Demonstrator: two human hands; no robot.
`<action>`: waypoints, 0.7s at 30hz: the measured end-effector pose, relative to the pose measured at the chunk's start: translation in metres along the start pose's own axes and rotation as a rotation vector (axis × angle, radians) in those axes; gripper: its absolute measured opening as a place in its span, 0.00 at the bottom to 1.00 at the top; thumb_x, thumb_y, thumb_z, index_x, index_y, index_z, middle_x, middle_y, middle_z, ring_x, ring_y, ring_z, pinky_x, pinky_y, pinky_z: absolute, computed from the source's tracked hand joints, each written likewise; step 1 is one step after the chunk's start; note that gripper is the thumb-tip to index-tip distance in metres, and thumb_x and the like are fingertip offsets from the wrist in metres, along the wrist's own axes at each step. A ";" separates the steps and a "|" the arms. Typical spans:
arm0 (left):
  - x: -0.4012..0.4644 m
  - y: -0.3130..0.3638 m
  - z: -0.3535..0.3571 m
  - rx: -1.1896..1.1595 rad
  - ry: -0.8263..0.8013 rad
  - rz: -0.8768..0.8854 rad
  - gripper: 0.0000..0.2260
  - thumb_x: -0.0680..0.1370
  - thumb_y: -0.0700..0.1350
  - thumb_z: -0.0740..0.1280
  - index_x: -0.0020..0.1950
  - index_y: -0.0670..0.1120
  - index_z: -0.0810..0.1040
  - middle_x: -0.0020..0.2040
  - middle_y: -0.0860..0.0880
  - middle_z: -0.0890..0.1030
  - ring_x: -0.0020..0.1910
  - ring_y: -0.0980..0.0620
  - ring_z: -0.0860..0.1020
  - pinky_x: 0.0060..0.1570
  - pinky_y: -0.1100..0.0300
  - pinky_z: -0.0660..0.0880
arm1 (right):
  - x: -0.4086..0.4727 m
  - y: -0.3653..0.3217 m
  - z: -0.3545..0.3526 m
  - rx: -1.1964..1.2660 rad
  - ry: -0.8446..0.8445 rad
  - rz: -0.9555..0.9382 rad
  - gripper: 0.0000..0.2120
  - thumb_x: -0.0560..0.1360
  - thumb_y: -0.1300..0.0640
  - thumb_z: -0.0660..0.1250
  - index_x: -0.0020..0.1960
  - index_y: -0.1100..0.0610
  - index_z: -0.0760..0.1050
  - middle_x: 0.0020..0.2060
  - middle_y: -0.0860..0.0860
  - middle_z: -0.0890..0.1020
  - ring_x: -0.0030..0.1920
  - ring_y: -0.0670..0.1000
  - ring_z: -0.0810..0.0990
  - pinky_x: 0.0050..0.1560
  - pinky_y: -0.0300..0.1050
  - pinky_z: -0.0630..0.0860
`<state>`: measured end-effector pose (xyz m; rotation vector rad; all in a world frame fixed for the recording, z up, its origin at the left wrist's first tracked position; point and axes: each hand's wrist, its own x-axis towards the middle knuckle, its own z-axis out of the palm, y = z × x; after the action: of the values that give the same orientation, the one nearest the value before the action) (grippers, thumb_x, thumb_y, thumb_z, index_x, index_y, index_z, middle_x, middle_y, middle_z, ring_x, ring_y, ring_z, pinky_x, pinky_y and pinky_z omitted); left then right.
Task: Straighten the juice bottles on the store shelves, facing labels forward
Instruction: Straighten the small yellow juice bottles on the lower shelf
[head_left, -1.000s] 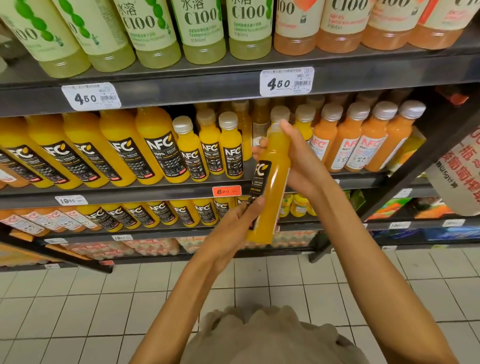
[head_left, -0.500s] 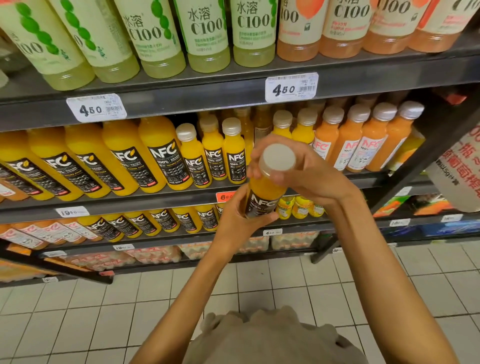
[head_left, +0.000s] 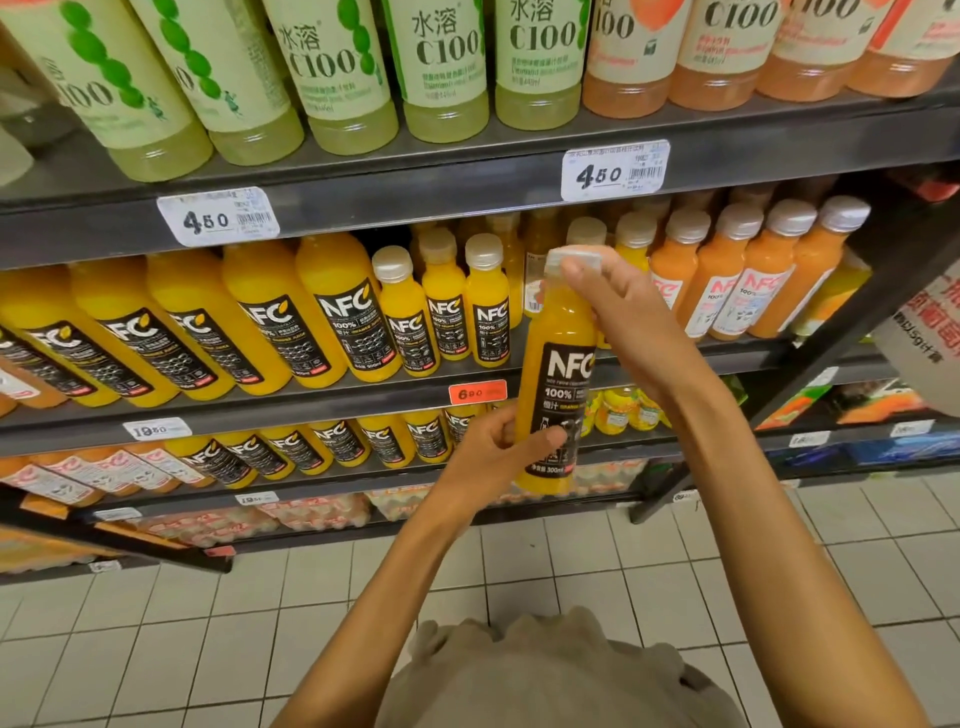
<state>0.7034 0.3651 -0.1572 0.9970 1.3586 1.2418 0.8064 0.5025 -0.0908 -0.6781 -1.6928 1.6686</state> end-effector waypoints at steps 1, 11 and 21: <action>0.001 -0.002 0.000 -0.005 0.041 -0.007 0.12 0.69 0.54 0.68 0.52 0.57 0.77 0.45 0.63 0.84 0.47 0.63 0.82 0.44 0.70 0.76 | 0.001 0.001 0.000 -0.067 0.022 0.017 0.11 0.79 0.50 0.62 0.58 0.53 0.75 0.40 0.44 0.84 0.41 0.40 0.82 0.39 0.32 0.75; 0.025 -0.031 0.006 0.144 0.151 -0.046 0.10 0.75 0.50 0.69 0.54 0.59 0.72 0.51 0.56 0.80 0.51 0.59 0.78 0.52 0.63 0.75 | 0.008 0.007 0.002 -0.171 0.008 0.052 0.20 0.79 0.56 0.63 0.69 0.57 0.68 0.52 0.48 0.82 0.49 0.38 0.81 0.48 0.32 0.75; 0.098 -0.046 -0.013 0.414 0.402 -0.024 0.12 0.77 0.48 0.68 0.41 0.40 0.79 0.34 0.42 0.75 0.39 0.53 0.75 0.40 0.61 0.74 | 0.032 0.027 0.002 -0.383 0.024 -0.126 0.18 0.75 0.64 0.68 0.63 0.61 0.70 0.54 0.51 0.77 0.54 0.47 0.77 0.55 0.42 0.74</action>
<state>0.6776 0.4531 -0.2171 1.0375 1.9943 1.2090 0.7820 0.5263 -0.1141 -0.7454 -2.0155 1.2564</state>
